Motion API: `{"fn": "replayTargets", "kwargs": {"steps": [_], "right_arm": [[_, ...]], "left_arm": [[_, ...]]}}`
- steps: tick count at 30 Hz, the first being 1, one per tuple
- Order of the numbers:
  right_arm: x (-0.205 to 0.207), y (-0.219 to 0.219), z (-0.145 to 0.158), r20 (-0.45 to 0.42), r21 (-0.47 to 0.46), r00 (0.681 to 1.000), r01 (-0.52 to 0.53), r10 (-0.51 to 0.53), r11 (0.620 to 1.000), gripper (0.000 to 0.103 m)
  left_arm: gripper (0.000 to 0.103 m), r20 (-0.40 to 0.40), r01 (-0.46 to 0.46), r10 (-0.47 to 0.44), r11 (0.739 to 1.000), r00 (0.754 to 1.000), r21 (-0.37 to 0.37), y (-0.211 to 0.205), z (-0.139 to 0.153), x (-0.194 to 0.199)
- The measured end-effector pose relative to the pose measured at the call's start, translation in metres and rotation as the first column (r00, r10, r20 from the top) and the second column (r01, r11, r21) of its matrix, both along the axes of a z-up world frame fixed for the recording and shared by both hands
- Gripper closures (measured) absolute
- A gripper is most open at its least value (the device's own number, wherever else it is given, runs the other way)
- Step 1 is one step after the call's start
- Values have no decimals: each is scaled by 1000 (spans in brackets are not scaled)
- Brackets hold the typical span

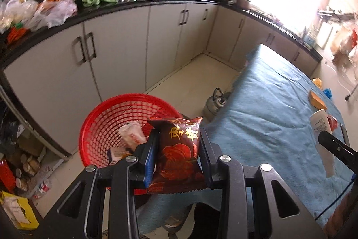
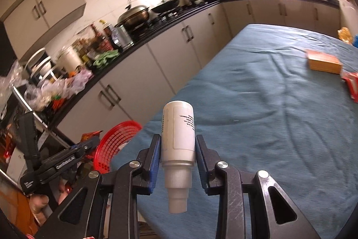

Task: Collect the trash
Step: 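Carry the snack bag and spray bottle over the red basket and open both tools, then move both open tools back over the table toward the remaining boxes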

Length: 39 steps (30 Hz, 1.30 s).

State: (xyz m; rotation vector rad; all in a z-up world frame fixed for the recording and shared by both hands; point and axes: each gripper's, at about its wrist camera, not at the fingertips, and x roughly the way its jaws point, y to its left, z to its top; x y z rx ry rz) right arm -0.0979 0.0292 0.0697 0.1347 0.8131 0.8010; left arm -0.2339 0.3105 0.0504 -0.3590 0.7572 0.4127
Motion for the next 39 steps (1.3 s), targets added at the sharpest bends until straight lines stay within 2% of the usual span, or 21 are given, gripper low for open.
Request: {"fn": "replayTargets", "kwargs": {"steps": [11,22,24,26,28,31,33,39], "right_arm": [[-9,102,-7,-31,-49,984,-174,173,983,70],[8,200,-42,-172,-46,942,-299,287,953,70],[12,211,-48,-195,-39,936,-305,292,952,69],[17,219,-51,-209,-27,933,-305,293,952,66],[20,224,-54,-219,-18,933,-298,287,954,55],[22,221,-54,-227,-3,932,-290,282,957,54],[21,217,-52,-217,-9,936,-285,276,958,52],[17,190,-43,-173,-35,955,-251,241,967,48]], "left_arm": [[70,-29,-84,82,994,996,-73,56,-33,-11],[70,-43,-121,117,986,992,-110,93,-52,-13],[66,-32,-126,123,984,992,-127,98,-53,-17],[59,-22,-130,128,982,991,-136,101,-52,-20],[54,-14,-133,132,982,991,-133,102,-50,-22],[50,-7,-134,134,985,991,-112,101,-46,-25],[45,-7,-137,137,986,990,-97,98,-44,-26],[38,-23,-147,148,989,989,14,81,-33,-24]]}}
